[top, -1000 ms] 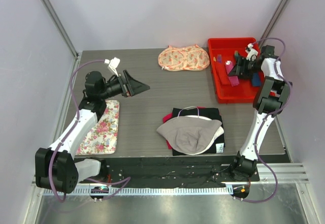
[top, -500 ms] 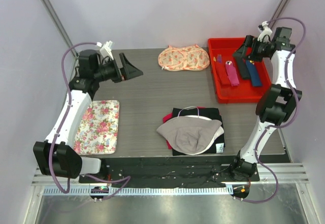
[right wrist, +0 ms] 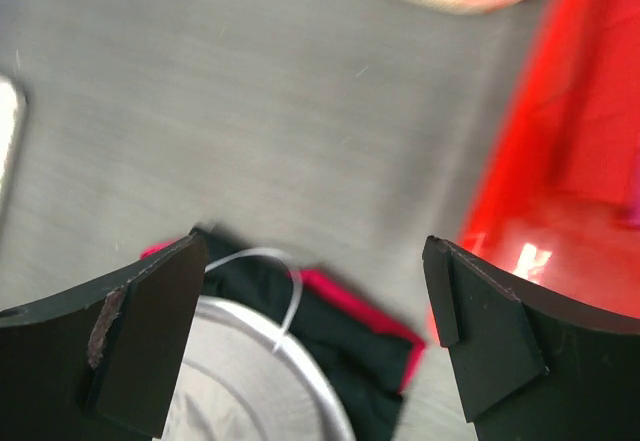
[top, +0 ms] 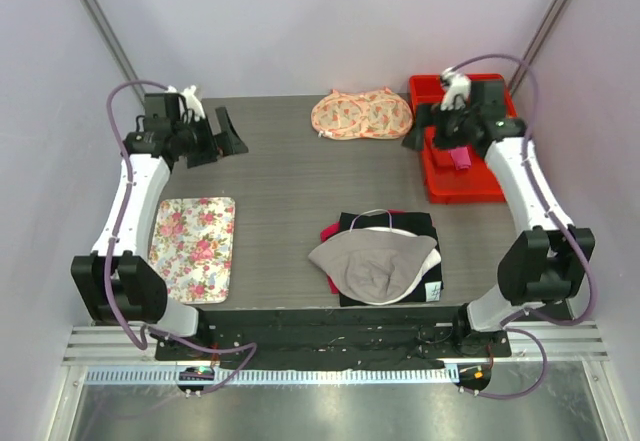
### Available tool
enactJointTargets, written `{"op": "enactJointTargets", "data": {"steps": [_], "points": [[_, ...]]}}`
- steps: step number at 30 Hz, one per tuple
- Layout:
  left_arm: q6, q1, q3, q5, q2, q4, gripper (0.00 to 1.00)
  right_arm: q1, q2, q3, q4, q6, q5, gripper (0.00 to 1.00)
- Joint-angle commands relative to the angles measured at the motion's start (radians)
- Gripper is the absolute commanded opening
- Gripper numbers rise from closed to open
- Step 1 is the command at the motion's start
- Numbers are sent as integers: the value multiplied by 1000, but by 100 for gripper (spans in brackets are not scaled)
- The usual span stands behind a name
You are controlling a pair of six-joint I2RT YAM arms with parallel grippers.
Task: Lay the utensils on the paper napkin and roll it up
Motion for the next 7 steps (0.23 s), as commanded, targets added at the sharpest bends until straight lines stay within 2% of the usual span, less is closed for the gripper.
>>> {"op": "enactJointTargets", "data": {"steps": [1, 7], "points": [[92, -2, -127, -104, -54, -51, 100, 147, -103, -195, 124, 17, 216, 100], [118, -2, -218, -147, -126, -36, 100, 182, -165, -336, 174, 81, 213, 100]]}}
